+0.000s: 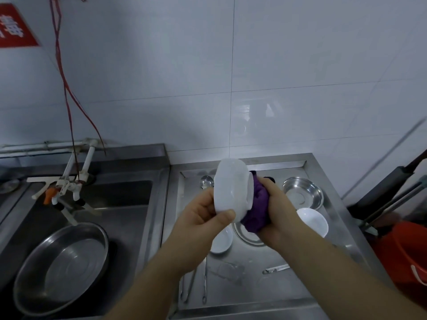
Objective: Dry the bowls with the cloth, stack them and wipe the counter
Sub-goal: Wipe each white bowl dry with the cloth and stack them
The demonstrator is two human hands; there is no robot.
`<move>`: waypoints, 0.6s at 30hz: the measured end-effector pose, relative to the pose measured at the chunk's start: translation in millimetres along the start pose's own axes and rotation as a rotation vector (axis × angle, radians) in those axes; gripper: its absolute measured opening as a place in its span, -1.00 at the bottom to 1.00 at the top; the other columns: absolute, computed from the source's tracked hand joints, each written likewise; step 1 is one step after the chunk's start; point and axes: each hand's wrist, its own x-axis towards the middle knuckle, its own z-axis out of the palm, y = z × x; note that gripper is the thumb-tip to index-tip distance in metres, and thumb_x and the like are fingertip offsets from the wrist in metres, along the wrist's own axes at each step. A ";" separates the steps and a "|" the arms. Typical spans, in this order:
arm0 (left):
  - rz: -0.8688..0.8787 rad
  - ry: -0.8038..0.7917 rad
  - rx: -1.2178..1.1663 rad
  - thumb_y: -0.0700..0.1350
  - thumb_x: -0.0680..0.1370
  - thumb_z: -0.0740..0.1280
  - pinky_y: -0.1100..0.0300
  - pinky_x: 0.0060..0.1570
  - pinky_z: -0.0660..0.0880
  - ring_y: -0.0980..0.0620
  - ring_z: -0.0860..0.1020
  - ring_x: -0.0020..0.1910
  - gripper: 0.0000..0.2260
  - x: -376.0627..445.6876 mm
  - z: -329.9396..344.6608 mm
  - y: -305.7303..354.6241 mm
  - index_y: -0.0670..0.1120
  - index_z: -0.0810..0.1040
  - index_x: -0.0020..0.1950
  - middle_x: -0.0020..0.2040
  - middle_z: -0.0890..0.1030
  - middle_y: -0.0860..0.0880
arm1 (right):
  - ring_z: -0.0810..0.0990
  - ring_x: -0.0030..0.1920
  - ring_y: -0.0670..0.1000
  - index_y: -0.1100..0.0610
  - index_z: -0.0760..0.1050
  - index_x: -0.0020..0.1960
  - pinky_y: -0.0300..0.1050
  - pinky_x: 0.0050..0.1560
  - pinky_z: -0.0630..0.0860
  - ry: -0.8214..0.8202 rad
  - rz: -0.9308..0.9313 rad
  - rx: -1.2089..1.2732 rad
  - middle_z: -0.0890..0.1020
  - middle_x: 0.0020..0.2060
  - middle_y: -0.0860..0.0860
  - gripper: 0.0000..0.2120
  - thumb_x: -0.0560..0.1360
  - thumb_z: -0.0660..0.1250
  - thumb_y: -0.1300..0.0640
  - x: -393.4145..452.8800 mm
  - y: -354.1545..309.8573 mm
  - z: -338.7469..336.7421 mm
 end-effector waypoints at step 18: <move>-0.245 0.392 -0.364 -0.04 0.62 0.34 -0.01 -0.07 0.72 -0.07 0.75 0.08 -0.81 5.6 9.3 -8.6 0.10 0.62 0.22 0.06 0.77 0.02 | 0.68 -0.13 0.20 0.20 0.65 0.04 0.07 -0.16 0.64 0.224 -0.027 -0.113 0.72 -0.14 0.15 -0.69 0.54 0.51 -0.05 -12.9 23.4 19.4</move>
